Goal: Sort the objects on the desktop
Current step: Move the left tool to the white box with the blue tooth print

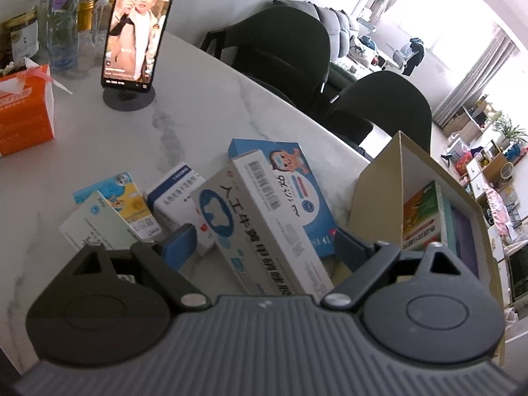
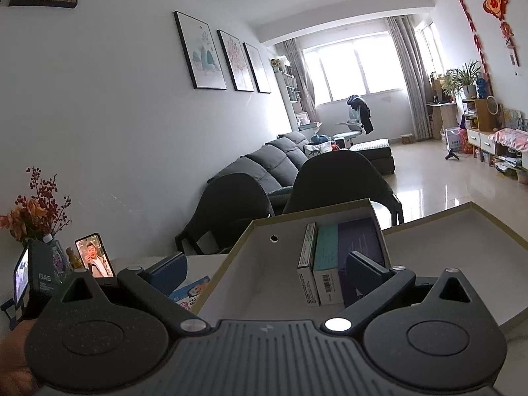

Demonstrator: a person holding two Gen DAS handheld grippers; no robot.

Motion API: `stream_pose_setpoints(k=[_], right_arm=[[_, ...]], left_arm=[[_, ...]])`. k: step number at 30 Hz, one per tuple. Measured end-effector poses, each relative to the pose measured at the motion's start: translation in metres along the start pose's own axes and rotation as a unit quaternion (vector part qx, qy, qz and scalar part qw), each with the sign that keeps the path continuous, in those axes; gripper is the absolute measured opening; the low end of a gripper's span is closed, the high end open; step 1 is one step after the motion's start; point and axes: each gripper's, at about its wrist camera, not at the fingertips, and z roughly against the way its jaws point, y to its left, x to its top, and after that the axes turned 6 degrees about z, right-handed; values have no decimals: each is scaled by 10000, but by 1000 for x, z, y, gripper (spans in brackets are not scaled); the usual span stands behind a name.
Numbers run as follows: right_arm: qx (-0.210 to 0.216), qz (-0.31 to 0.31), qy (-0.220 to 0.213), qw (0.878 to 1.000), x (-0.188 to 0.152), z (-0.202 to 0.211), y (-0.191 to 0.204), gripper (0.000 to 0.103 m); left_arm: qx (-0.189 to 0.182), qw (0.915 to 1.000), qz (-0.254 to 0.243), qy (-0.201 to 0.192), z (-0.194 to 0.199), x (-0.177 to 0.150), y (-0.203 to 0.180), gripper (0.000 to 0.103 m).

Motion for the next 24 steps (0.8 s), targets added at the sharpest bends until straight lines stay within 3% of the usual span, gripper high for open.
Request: stream_pose_setpoints(k=[11, 15, 24], right_arm=[[-27, -147, 87, 9999, -4, -6, -12, 102], [-1, -151, 116, 9998, -5, -8, -12, 102], [72, -136, 168, 9997, -7, -13, -9, 102]], left_arm=[[183, 9998, 26, 13, -16, -8, -5, 89], [204, 9998, 47, 39, -18, -9, 1, 84], [-101, 9998, 124, 122, -13, -11, 15, 76]])
